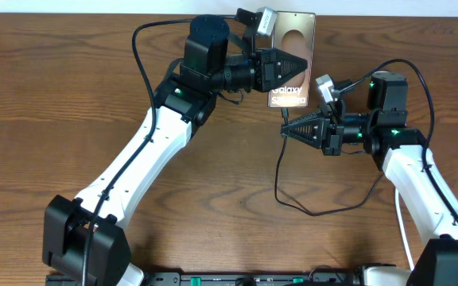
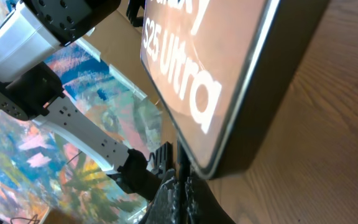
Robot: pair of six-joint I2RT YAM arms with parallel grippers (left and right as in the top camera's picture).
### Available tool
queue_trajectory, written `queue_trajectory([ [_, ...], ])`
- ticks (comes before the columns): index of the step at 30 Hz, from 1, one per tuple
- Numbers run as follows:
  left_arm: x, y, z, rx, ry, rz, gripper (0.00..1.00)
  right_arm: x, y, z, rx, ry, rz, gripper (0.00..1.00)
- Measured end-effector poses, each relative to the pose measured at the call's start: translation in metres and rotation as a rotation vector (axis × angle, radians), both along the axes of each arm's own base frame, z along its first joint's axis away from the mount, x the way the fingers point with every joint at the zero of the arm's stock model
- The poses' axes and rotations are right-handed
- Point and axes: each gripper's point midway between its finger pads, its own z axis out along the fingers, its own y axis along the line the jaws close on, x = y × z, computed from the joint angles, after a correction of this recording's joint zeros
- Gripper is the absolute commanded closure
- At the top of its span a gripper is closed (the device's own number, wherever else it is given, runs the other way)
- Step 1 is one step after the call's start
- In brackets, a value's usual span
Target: Plug charger to phone and switch on socket
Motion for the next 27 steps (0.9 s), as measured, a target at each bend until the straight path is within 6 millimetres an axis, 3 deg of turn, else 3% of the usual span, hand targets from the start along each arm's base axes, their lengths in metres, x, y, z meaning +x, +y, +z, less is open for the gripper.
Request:
queue_trajectory([
  [9,0.02,0.019,0.004,-0.006,-0.022,0.07,0.92,0.0,0.0,0.0,0.001,0.0,0.001,0.99],
  [27,0.018,0.016,0.004,-0.03,0.066,0.072,0.93,0.001,0.0,0.001,0.001,-0.017,0.001,0.99],
])
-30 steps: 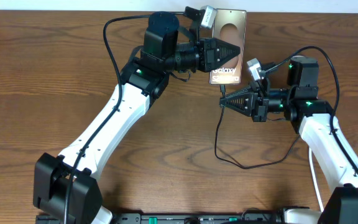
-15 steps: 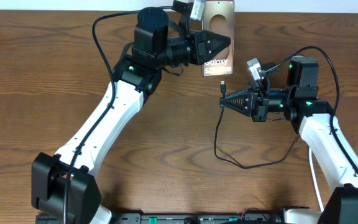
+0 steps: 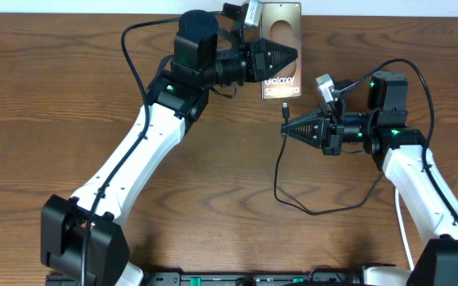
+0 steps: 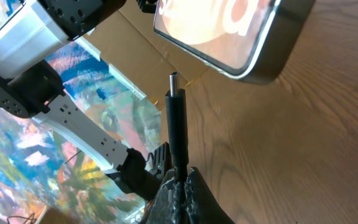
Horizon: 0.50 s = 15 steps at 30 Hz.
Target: Plug charger to phone and switch on socket
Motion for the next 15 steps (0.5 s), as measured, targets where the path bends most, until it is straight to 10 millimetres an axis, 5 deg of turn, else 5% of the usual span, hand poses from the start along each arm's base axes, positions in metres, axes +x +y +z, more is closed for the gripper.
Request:
queue_trajectory([
  [15,-0.0089,-0.0094,-0.0025,0.002,0.026,-0.024,0.93,0.0031,0.0,-0.0011,-0.011,0.012,-0.014,0.99],
])
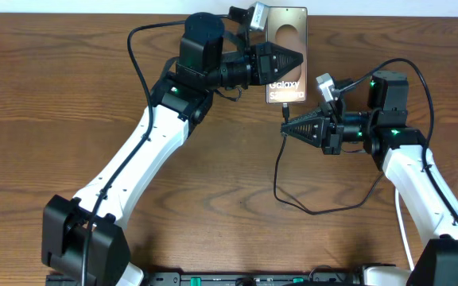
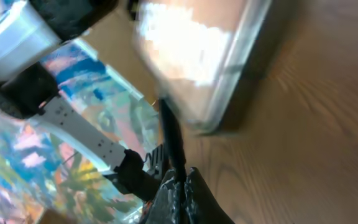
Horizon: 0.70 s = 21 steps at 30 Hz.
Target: Plug charger to phone and switch on socket
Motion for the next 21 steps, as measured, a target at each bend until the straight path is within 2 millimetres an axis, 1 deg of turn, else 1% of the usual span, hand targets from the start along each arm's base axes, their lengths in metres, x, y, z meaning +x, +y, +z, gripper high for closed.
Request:
queue_trajectory([
  [3,0.003,0.005,-0.014,0.046,0.032,0.026,0.92,0.009,0.0,-0.008,-0.042,0.09,-0.054,0.99],
  [5,0.01,0.015,-0.029,0.096,0.059,0.068,0.92,0.012,0.003,-0.012,-0.058,0.138,-0.074,0.99],
  [7,0.02,0.029,-0.037,0.129,0.065,0.106,0.93,0.016,0.01,-0.012,-0.067,0.201,-0.086,0.99],
  [9,0.028,0.04,-0.037,0.127,0.051,0.125,0.93,0.016,0.017,-0.012,-0.077,0.288,-0.096,0.99],
  [12,0.04,0.055,-0.028,0.093,0.011,0.135,0.93,0.017,0.027,-0.017,-0.098,0.419,-0.123,0.99],
  [14,0.044,0.064,-0.024,0.078,0.003,0.138,0.93,0.018,0.031,-0.019,-0.108,0.463,-0.135,0.99],
  [18,0.053,0.085,-0.026,0.058,0.02,0.159,0.93,0.019,0.035,-0.018,-0.106,0.491,-0.142,0.99],
  [20,0.057,0.09,-0.027,0.028,0.01,0.167,0.93,0.02,0.036,-0.015,-0.096,0.469,-0.137,0.99],
  [21,0.057,0.092,-0.032,0.01,0.016,0.169,0.92,0.018,0.039,-0.014,-0.095,0.463,-0.129,0.99],
])
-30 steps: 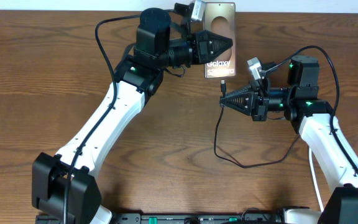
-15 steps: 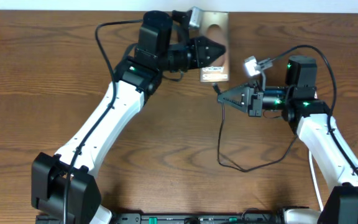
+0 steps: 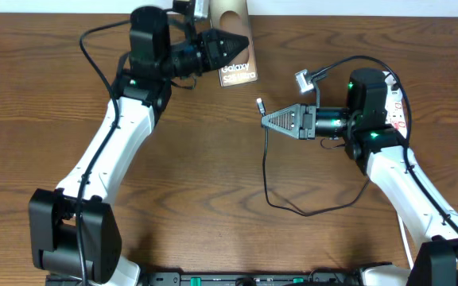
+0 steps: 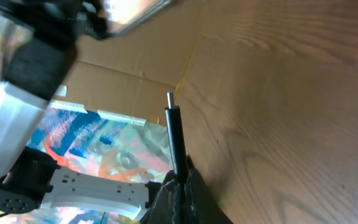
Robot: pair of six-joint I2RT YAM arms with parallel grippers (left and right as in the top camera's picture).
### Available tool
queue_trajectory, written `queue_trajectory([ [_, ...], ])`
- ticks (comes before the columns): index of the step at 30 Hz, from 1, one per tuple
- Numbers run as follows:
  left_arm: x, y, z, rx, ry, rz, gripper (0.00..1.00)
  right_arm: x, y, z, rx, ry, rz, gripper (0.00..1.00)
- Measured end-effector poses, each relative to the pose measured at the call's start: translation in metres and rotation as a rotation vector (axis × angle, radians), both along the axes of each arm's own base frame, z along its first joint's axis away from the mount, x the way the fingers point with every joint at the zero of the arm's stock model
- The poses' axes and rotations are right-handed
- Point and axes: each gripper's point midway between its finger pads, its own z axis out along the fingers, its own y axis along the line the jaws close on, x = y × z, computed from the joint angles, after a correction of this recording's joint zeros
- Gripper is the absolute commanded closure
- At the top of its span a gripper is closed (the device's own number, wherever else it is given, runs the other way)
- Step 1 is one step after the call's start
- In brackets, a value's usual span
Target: Plug charger to phone and switch on socket
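Note:
My left gripper is shut on the phone, a gold slab with "Galaxy" on its screen, at the table's far edge. My right gripper is shut on the black charger plug, whose metal tip points toward the phone from a short way to the right of and nearer than it. In the right wrist view the plug rises from between my pinched fingers, with open wood beyond it. The phone's edge shows only at the top. The plug and the phone are apart.
The charger's black cable loops across the wooden table below my right arm. A white object with red marks lies behind the right arm, mostly hidden. Cardboard and a painted backdrop stand past the far edge.
Both arms have moved left. The phone, which sat right at the plug's tip, is now farther left and clear of the plug. Both grippers keep their hold.
At first the phone's lower edge sat right against the plug in my right gripper. Then the phone stood back with a gap to the tip. After that it was close to the plug again, blurred. Now both have shifted left and are apart.

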Motion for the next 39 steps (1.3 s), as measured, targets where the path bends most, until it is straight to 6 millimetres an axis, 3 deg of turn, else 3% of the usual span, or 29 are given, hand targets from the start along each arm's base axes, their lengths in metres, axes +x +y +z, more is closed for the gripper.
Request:
queue_trajectory([
  [4,-0.007,0.0,-0.015,-0.132,-0.013,-0.001,0.93,-0.011,0.012,-0.011,0.026,-0.05,0.029,0.99],
  [8,-0.016,0.003,-0.043,-0.194,0.13,0.017,0.93,-0.017,0.014,0.001,0.109,-0.173,0.031,0.99],
  [11,-0.02,0.004,-0.059,-0.218,0.243,0.032,0.93,-0.025,0.012,0.005,0.149,-0.167,0.028,0.99],
  [17,-0.02,0.001,-0.045,-0.303,0.301,0.025,0.93,-0.034,0.008,-0.028,0.14,0.037,-0.028,0.99],
  [19,-0.021,-0.001,-0.049,-0.309,0.35,0.027,0.93,-0.035,0.007,-0.032,0.14,0.072,-0.037,0.99],
  [24,-0.028,-0.012,-0.06,-0.289,0.411,0.019,0.93,-0.033,0.007,-0.031,0.145,0.109,-0.049,0.99],
  [39,-0.033,-0.02,-0.061,-0.265,0.369,-0.006,0.93,-0.037,0.012,-0.015,0.183,0.081,-0.028,0.99],
])
